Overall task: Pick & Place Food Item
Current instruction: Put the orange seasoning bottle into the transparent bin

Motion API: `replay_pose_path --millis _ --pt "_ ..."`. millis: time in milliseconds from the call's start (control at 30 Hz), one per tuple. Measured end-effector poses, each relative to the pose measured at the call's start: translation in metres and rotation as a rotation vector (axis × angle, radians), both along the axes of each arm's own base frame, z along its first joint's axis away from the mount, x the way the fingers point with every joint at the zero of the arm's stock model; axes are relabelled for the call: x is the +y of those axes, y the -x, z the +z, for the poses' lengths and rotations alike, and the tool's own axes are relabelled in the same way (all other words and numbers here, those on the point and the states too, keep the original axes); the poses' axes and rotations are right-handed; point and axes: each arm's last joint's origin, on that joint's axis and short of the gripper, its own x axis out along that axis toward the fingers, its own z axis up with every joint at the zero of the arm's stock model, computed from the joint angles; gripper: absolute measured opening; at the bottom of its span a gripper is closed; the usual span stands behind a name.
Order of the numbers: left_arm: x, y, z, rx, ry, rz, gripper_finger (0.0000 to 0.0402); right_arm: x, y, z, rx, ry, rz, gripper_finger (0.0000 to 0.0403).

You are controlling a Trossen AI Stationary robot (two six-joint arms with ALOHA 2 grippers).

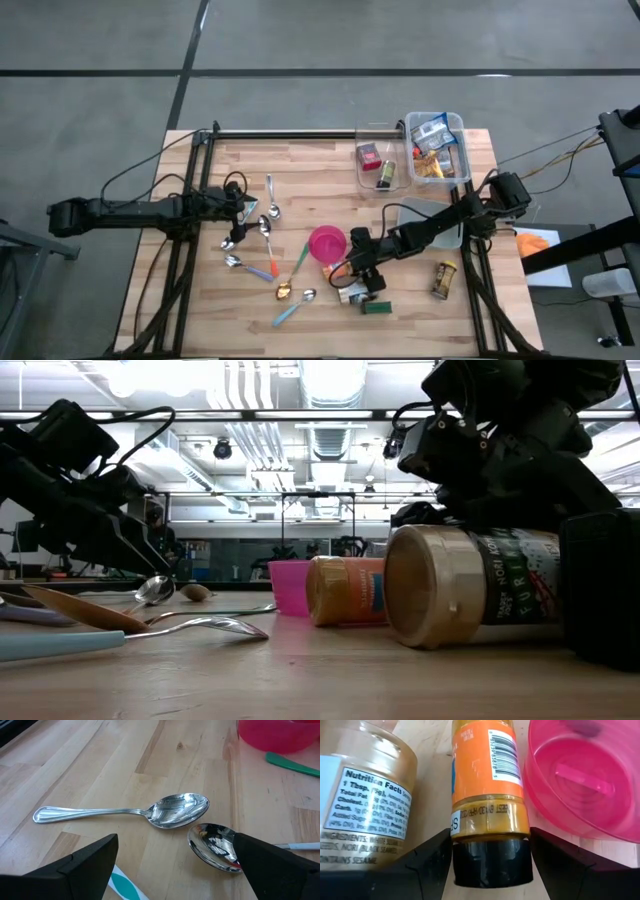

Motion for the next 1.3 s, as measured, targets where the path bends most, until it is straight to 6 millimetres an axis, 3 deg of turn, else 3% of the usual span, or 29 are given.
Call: replay_pose_path --millis 633,867,1300 --pt "0.0000 0.0000 0.0000 0.000 0.000 0.000 0.0396 0.0004 -0.0019 0.0016 -0.026 -0.005 0.001 0.0257" --pt "0.0000 0.0000 0.0000 0.000 0.000 0.000 0.0396 0.0004 -0.0015 0.0017 -0.022 -0.007 0.001 0.0204" --pt "0.0000 0.0000 0.0000 0.000 0.000 0.000 0.0396 0.0003 -0.0014 0.0016 -0.016 -0.023 -0.012 0.0225"
